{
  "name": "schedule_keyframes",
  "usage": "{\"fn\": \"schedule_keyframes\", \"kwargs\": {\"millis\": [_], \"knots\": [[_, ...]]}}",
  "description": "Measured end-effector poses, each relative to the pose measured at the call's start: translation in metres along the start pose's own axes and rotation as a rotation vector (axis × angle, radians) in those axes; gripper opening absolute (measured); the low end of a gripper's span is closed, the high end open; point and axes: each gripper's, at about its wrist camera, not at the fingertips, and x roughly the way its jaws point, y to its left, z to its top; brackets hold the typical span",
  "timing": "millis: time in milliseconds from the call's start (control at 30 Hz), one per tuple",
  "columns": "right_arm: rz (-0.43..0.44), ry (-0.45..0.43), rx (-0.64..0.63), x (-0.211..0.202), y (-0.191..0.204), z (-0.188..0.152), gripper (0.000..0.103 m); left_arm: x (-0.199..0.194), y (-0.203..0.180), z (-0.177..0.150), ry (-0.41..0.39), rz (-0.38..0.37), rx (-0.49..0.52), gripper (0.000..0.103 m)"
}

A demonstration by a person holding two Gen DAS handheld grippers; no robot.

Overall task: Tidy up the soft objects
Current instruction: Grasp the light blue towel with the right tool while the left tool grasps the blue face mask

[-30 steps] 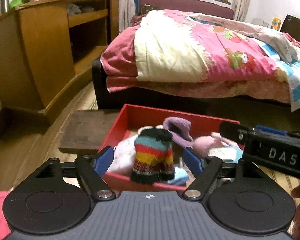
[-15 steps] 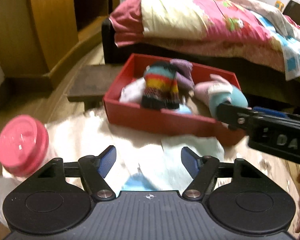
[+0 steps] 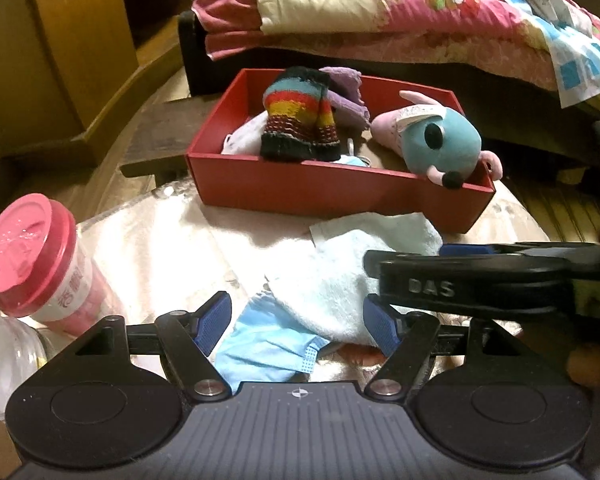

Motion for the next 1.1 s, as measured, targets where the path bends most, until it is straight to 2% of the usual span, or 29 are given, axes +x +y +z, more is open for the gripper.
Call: {"fn": "schedule_keyframes", "kwargs": {"millis": [133,200,267,333,467,800,933,1100], "knots": [[0.031,0.046,0.048,0.015,-0.007,0.000,0.045,0.001,0.003,0.000,0.021,-0.015,-0.012,0.072],[0.062,0.084,0.088,0.022,-0.012,-0.002,0.034,0.002,0.006,-0.001,0.038,-0.033,-0.027,0.072],[0.089,0.127,0.128,0.030,-0.017,-0.004,0.007,-0.001,0.010,0.000,0.025,-0.042,-0.048,0.074],[0.087,0.128,0.128,0.031,-0.020,-0.006,0.000,-0.007,0.014,0.003,0.006,-0.043,-0.059,0.075],[0.113,0.115,0.175,0.021,-0.030,-0.003,0.000,-0.012,0.022,0.008,-0.012,-0.057,-0.092,0.076],[0.146,-0.027,0.264,-0.047,-0.057,0.009,0.000,0.008,0.005,-0.002,0.055,-0.088,-0.046,0.077],[0.137,-0.047,0.259,-0.072,-0.063,0.002,0.000,0.024,-0.012,-0.013,0.061,0.026,0.031,0.077],[0.130,-0.016,0.256,-0.080,-0.064,-0.021,0.000,0.047,-0.034,-0.030,0.086,0.113,0.134,0.077]]}}
